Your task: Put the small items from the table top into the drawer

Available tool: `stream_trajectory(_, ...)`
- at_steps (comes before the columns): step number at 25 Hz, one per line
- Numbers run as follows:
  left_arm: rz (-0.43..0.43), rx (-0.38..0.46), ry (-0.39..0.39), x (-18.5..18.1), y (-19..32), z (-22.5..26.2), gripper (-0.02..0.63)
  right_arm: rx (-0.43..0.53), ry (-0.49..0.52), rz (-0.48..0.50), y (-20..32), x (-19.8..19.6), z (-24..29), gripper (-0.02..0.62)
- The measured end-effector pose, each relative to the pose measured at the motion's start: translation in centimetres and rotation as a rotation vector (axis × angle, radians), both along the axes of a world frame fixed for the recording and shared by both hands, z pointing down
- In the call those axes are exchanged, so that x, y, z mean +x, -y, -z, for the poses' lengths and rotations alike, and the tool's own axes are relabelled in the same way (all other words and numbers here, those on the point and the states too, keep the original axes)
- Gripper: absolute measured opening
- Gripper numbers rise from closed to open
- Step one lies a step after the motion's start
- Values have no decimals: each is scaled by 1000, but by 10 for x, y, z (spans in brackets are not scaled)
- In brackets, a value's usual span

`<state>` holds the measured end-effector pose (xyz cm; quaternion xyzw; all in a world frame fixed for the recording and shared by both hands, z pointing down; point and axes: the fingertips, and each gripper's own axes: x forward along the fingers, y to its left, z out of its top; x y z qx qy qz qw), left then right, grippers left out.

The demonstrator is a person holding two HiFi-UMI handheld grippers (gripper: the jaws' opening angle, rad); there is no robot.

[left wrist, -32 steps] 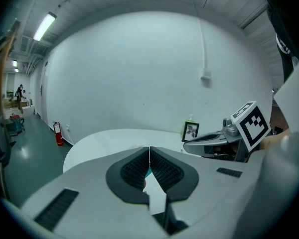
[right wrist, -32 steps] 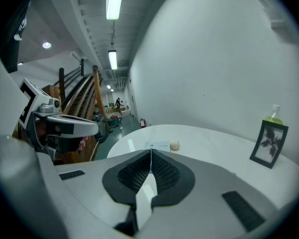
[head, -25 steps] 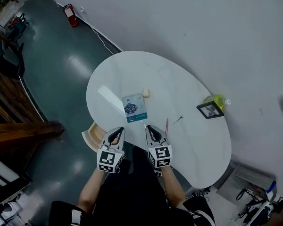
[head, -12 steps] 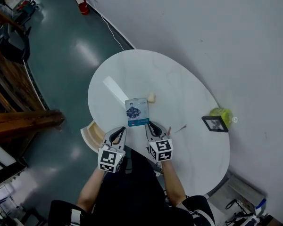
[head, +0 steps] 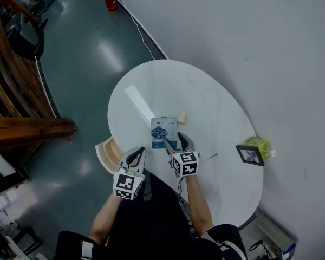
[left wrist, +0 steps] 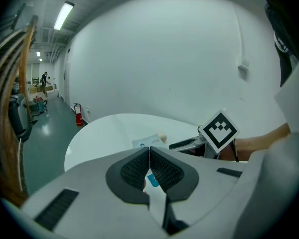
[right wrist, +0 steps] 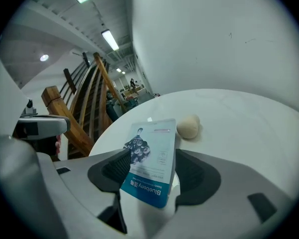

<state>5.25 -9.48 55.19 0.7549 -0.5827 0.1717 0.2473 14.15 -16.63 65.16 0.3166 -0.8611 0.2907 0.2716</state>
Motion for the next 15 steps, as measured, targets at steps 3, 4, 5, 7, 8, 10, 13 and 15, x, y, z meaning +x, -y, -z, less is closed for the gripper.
stream_trajectory(3,18,-2,0,-6,-1,-2,20,-12,-15,11,3,-6,-8,275)
stream_trajectory(4,25,-5,1,-9,-1,-2,20,-11,-23,12,4,-7,-9,275)
stream_trajectory(5,33,-8,4,-12,0,0,20,-10,-31,14,5,-7,-10,275)
stream_trajectory(7,46,-10,10,-17,2,1,20,-14,-41,23,6,-9,-11,275)
stream_trajectory(8,49,-9,10,-18,2,0,20,-17,-45,28,6,-10,-12,275)
stream_trajectory(10,50,-9,5,-18,2,-2,20,-19,-54,35,6,-11,-14,275)
stream_trajectory(13,49,-16,-3,-17,0,-6,20,-17,-75,42,5,-10,-16,273)
stream_trajectory(15,49,-23,-6,-17,-2,-8,20,-15,-87,57,4,-10,-17,273)
